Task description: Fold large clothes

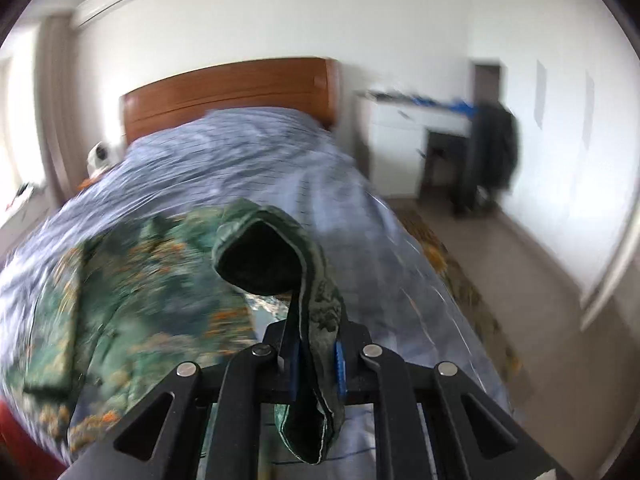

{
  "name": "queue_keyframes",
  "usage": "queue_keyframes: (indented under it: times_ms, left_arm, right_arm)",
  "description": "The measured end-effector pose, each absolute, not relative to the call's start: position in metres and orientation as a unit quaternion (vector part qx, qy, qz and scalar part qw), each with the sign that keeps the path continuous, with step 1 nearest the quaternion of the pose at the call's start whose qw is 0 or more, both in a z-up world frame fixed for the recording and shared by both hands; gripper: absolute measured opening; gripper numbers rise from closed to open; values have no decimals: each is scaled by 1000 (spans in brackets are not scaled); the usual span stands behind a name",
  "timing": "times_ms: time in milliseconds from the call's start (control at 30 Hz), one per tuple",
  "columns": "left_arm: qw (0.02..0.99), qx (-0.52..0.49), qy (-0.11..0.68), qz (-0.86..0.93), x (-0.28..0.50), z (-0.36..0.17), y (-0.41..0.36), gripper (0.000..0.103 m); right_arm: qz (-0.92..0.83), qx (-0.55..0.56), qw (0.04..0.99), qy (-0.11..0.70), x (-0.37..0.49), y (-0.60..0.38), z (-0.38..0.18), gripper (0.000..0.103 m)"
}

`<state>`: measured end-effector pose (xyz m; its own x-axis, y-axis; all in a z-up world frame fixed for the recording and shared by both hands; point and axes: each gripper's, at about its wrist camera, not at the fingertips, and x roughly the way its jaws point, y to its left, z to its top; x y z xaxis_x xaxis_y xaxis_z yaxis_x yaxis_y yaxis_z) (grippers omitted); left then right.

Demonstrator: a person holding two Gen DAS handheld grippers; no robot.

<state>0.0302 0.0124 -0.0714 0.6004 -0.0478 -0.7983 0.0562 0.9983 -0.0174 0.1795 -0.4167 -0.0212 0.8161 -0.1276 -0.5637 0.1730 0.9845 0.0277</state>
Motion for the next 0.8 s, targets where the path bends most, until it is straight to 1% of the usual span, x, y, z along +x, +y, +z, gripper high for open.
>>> queue_keyframes:
  times_ms: [133,167,200,267,400,433,467,500,600,800]
  left_arm:
    - [898,11,440,-19,28,-68,14,103]
    - [899,15,437,-16,27,-67,14,103]
    - [900,19,435,-12,27,-66,14,103]
    - [901,28,433,-7,29,-65,15,103]
    - [903,35,428,-1,34,-64,23,103]
    - [903,33,428,-1,35,-64,25,103]
    - [903,29,428,-2,37,-64,30,103]
    - [903,26,429,-3,40,-64,34,103]
    - [903,36,428,-4,50,-64,38,103]
    - [897,127,422,-36,86,-77,18,103]
  right_arm:
    - [-116,155,927,320,183,-483,-59,13]
    - [-125,173,922,324,182,-494,-68,13]
    - [-136,192,915,329,180,-506,-77,16]
    - [-160,214,902,339,175,-526,-95,16]
    - [-206,192,889,362,174,-541,-114,29]
    - [-223,182,884,369,173,-544,-116,34]
    - [-234,177,880,374,172,-547,-118,41]
    - [-246,175,875,378,168,-550,-120,44]
    - [-248,184,875,374,156,-556,-120,44]
    - [-235,135,894,358,134,-522,-101,44]
